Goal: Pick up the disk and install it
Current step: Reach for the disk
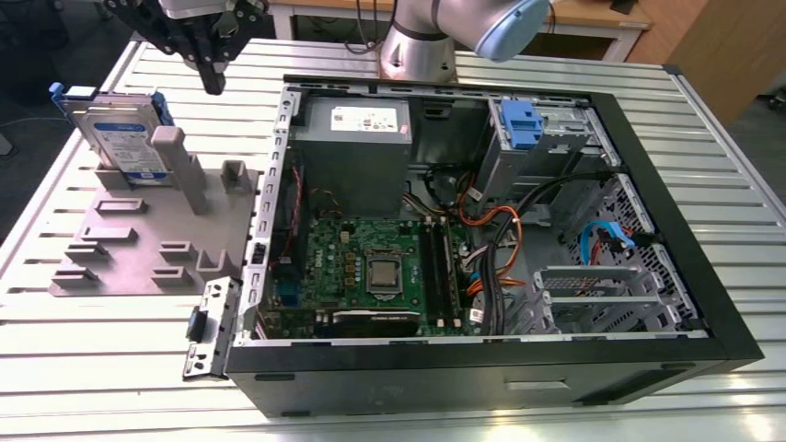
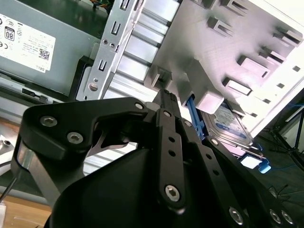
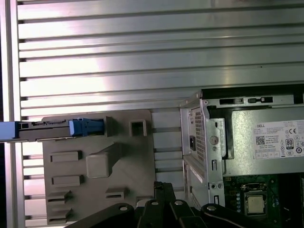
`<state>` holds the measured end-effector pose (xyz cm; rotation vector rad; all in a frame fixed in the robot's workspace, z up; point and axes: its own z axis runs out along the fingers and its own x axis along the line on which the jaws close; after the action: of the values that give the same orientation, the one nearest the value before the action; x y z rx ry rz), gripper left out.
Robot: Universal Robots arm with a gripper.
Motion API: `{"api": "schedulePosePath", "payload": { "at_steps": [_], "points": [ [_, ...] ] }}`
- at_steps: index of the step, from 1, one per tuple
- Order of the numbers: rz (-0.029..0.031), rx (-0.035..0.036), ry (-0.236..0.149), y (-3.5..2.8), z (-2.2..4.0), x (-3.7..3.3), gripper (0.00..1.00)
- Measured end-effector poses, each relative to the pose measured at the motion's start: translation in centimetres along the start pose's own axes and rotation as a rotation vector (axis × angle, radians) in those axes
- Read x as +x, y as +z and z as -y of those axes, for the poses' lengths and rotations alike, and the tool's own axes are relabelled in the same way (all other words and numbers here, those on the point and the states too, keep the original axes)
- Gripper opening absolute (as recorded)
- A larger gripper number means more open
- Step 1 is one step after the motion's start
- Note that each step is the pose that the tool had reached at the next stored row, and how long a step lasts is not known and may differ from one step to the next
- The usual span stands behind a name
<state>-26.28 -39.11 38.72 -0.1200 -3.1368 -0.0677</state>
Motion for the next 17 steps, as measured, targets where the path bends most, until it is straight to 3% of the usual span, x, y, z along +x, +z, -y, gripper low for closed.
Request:
{"api": "schedulePosePath", "payload": {
  "at_steps": [4, 10, 17],
  "points": [
    [-0.0050, 0.0005, 0.000, 0.08, 0.01, 0.62, 0.11],
    [-0.0153, 0.0013, 0.001, 0.27, -0.20, 2.08, 0.11],
    [-0.0167, 0.0013, 0.001, 0.45, -0.29, 4.62, 0.11]
  ]
}}
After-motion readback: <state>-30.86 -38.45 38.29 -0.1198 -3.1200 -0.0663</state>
